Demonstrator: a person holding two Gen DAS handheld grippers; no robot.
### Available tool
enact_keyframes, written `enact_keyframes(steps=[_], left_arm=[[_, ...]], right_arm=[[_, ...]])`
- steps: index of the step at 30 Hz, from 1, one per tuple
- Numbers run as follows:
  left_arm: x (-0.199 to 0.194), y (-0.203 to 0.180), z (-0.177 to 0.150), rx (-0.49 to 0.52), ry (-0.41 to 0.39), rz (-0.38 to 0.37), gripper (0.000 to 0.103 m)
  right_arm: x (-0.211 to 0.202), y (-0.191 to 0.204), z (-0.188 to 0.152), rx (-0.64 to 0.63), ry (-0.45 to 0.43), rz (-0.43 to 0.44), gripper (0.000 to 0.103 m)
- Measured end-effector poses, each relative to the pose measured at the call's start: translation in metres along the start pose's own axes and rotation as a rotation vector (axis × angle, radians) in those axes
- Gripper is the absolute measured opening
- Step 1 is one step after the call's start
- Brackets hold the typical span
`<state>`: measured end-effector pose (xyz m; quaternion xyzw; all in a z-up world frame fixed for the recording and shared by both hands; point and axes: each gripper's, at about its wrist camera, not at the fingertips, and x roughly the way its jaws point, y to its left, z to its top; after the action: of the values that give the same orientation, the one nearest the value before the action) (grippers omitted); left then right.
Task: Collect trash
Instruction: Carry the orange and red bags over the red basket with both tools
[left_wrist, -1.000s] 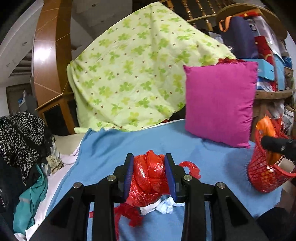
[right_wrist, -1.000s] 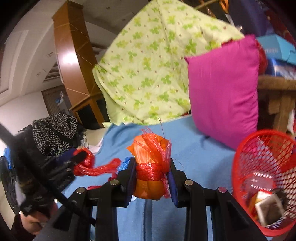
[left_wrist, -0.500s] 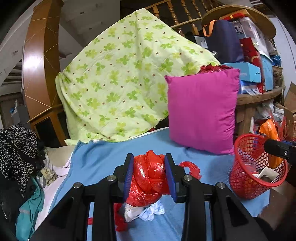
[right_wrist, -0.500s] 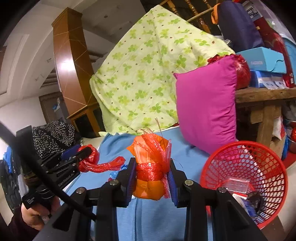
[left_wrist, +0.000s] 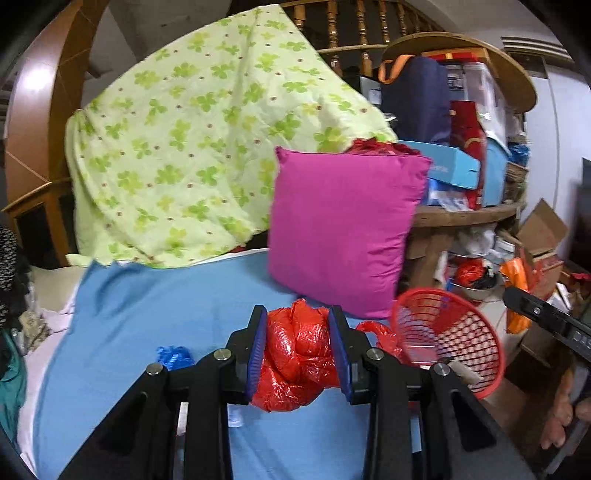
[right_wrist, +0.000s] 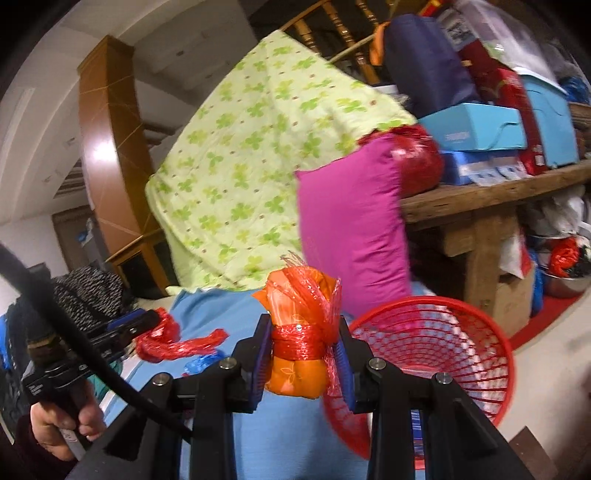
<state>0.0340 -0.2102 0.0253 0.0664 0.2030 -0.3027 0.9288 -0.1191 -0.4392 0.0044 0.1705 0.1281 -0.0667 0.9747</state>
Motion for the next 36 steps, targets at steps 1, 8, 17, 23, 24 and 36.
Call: enact_keyframes(steps=[1, 8, 17, 23, 24, 36], left_arm=[[0.001, -0.005, 0.001, 0.003, 0.002, -0.016, 0.035], [0.006, -0.034, 0.007, 0.049, -0.005, -0.045, 0.035], [0.007, -0.071, 0.013, 0.138, -0.028, -0.045, 0.035], [0.01, -0.072, 0.009, 0.144, -0.015, -0.042, 0.035], [0.011, -0.071, 0.009, 0.138, -0.007, -0.043, 0.035], [0.015, -0.06, 0.001, 0.08, 0.027, -0.106, 0.035]], right_arm=[[-0.002, -0.007, 0.001, 0.012, -0.004, -0.01, 0.034], [-0.021, -0.042, 0.003, 0.067, -0.028, -0.055, 0.034], [-0.02, -0.049, 0.001, 0.078, -0.02, -0.051, 0.034], [-0.02, -0.05, -0.001, 0.083, -0.017, -0.047, 0.034], [-0.02, -0.05, -0.002, 0.083, -0.015, -0.047, 0.034], [-0.015, -0.054, -0.004, 0.092, 0.0, -0.051, 0.034]])
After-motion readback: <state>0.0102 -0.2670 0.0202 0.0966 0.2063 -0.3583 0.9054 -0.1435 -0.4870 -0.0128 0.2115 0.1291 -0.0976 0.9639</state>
